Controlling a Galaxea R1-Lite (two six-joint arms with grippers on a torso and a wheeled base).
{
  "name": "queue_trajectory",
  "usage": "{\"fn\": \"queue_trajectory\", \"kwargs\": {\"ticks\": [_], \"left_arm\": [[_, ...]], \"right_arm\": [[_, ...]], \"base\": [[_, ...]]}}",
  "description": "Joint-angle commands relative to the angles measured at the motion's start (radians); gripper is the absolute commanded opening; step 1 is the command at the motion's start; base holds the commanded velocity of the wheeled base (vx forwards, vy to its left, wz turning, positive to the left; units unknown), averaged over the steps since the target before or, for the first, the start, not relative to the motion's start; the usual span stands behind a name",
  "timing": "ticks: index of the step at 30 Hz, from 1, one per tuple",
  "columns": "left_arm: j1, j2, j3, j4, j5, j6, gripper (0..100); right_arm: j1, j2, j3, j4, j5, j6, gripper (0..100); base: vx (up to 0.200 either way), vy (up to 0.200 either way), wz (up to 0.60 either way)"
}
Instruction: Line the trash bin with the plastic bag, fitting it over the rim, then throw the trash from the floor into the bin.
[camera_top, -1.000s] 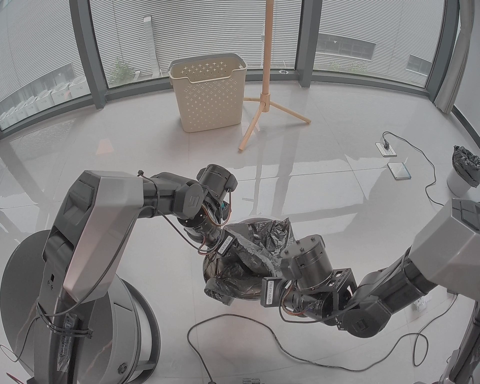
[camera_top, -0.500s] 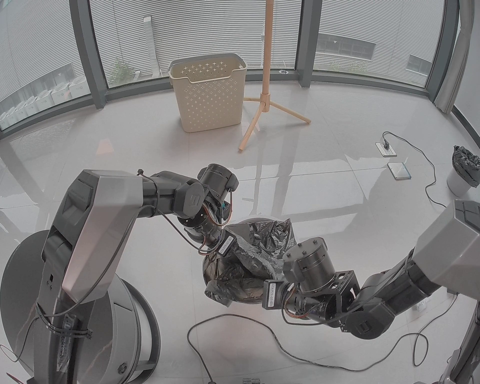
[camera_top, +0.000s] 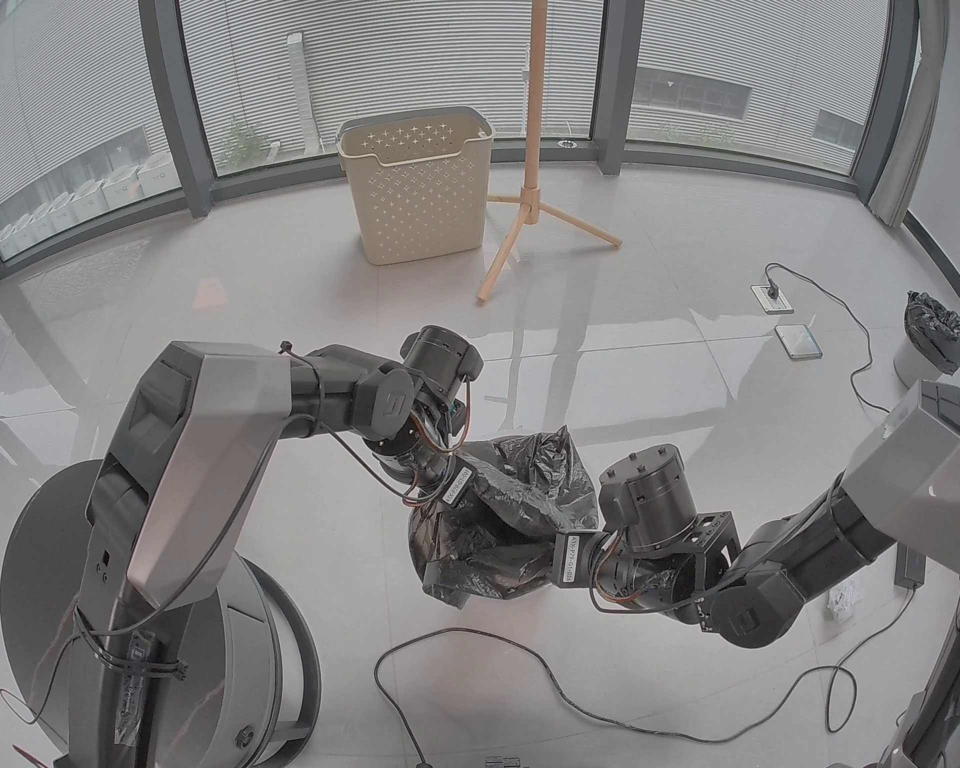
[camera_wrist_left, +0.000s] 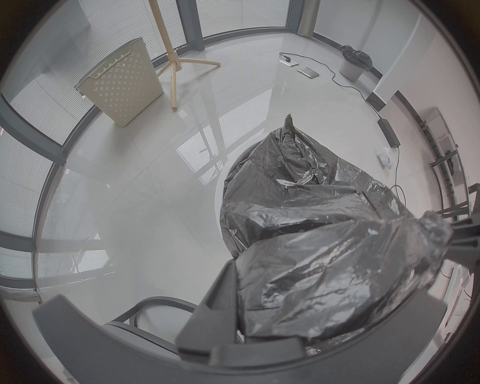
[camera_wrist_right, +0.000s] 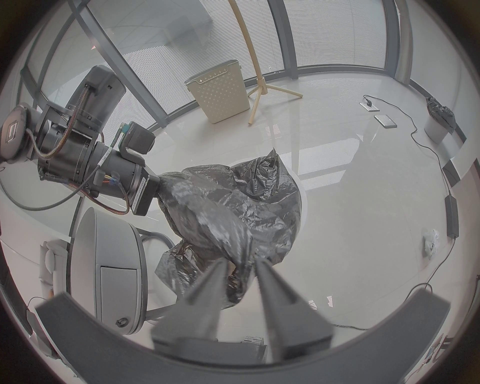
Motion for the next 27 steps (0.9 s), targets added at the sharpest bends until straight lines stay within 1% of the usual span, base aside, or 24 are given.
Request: {"fn": "queue_trajectory", "kwargs": {"ticks": [1, 9, 18, 21, 24, 25, 27], "left_arm": [[-0.001, -0.001, 0.000, 0.000, 0.001, 0.000, 0], [-0.001, -0.001, 0.000, -0.001, 0.001, -0.002, 0], [-0.026, 0.003, 0.000, -0.052, 0.001, -0.031, 0], [-0.026, -0.004, 0.000, -0.052, 0.001, -0.031, 0], [-0.026, -0.005, 0.000, -0.052, 0.001, -0.031, 0], [-0.024, -0.007, 0.000, -0.052, 0.001, -0.029, 0], [-0.024, -0.007, 0.000, -0.052, 0.001, -0.029, 0]], "right_arm": [[0.012, 0.000, 0.006, 0.000, 0.000, 0.001, 100], [-0.002, -0.002, 0.000, 0.000, -0.002, -0.001, 100], [-0.025, 0.015, -0.006, -0.002, -0.005, 0.001, 100], [-0.083, 0.052, -0.064, -0.002, -0.005, -0.001, 100], [-0.140, 0.089, -0.149, 0.000, -0.002, -0.024, 100], [-0.162, 0.101, -0.183, 0.000, 0.000, -0.039, 0], [-0.188, 0.112, -0.226, 0.003, 0.003, -0.056, 0]], "base": [[0.000, 0.000, 0.00], [0.000, 0.000, 0.00], [0.000, 0.000, 0.00], [0.000, 0.000, 0.00], [0.000, 0.000, 0.00], [0.000, 0.000, 0.00], [0.000, 0.000, 0.00]]}}
